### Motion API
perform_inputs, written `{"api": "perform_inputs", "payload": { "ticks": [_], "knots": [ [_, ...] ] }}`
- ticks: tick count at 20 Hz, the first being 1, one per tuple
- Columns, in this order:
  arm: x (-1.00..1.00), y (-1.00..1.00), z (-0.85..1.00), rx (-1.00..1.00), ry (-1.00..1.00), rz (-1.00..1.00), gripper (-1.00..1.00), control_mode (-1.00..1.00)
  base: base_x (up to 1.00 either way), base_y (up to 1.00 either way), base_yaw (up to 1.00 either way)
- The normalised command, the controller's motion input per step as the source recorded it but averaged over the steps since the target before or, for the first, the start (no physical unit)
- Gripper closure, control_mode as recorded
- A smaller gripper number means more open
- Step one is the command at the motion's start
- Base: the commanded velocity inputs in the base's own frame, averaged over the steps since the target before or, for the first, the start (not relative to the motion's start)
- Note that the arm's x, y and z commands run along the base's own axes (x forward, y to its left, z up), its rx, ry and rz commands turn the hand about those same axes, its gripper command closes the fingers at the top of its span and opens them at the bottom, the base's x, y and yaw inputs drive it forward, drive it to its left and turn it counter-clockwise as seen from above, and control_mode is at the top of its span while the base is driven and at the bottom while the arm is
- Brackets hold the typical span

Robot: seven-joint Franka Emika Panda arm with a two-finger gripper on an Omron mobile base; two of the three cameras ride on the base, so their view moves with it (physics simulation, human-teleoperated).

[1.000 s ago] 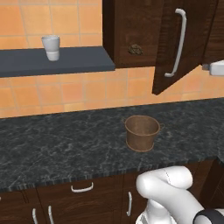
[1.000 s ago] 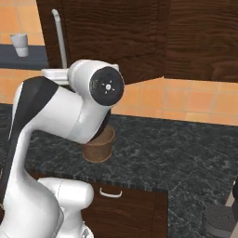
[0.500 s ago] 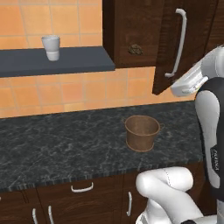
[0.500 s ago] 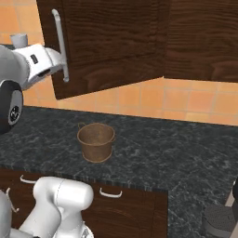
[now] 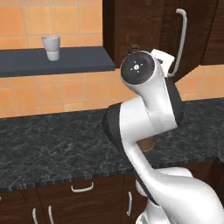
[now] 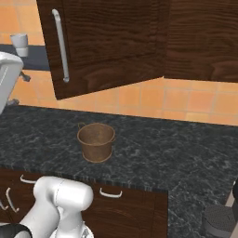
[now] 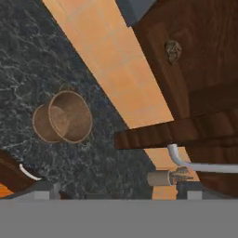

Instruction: Open the cabinet, pick up the bread from the cabinet and place it in the basket. Then move the basket to the dining counter.

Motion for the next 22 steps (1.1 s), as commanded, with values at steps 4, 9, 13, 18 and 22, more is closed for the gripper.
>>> {"api": "perform_inputs", "payload": {
  "ticks": [4,9,13,18,22],
  "knots": [
    [0.56,0.19,0.33,-0.39,0.35,-0.25,-1.00,-1.00,0.00,0.00,0.00],
    [0.61,0.00,0.03,-0.35,0.26,-0.23,-1.00,-1.00,0.00,0.00,0.00],
    [0.55,0.08,0.07,-0.27,0.09,-0.15,-1.00,-1.00,0.00,0.00,0.00],
    [0.09,-0.58,0.02,-0.08,0.07,-0.11,-1.00,-1.00,0.00,0.00,0.00],
    [0.09,-0.64,0.00,-0.02,0.05,-0.19,-1.00,-1.00,0.00,0.00,0.00]
  ]
}}
